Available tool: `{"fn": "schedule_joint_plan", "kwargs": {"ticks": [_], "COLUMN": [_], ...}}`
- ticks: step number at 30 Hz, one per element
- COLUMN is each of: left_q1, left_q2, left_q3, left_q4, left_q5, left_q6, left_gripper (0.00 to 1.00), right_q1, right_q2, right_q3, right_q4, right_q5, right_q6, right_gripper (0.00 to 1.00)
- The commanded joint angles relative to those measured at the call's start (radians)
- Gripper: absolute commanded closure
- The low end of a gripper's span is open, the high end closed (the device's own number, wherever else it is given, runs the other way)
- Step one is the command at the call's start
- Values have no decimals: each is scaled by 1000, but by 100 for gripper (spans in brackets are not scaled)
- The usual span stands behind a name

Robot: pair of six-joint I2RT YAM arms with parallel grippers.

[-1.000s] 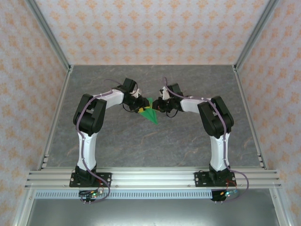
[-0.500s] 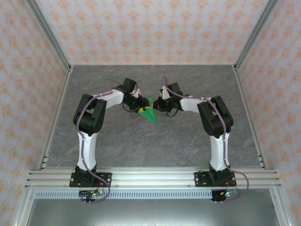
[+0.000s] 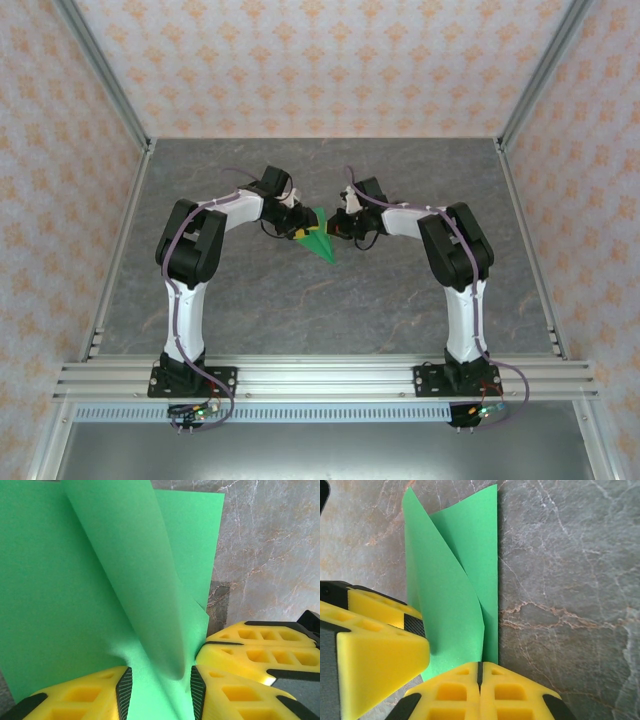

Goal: Fold a paper plane with a square sheet of paper (fold left side to right side)
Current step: Fourth fold the wing at the center of the table.

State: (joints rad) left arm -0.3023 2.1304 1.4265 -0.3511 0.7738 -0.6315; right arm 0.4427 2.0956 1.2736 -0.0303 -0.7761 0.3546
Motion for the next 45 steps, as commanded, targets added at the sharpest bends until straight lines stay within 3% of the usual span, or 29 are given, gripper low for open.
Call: {"fn": "schedule_joint_plan", "kwargs": {"ticks": [1, 14, 26, 34, 45], "left_q1": [-8, -8, -6, -5, -6], "left_q2": [23, 17, -55, 35, 133], "left_q3": [14, 16, 95, 209, 277], "left_q4": [-46, -47, -113, -132, -150], "left_q5": [-36, -34, -45, -21, -17], "left_q6": [4, 6, 38, 32, 42], "left_gripper": [60, 60, 67, 82, 84], "right_q1": [-5, -3, 16, 18, 22], "right_q2": [20, 20, 42, 41, 40], "right_q3": [22, 24, 37, 34, 35], "right_q4": [-22, -85, -164, -170, -186], "right_q5": [26, 75, 123, 128, 139], "right_q6": [-24, -67, -121, -129, -138], "right_gripper": [99, 99, 99, 99, 99]}}
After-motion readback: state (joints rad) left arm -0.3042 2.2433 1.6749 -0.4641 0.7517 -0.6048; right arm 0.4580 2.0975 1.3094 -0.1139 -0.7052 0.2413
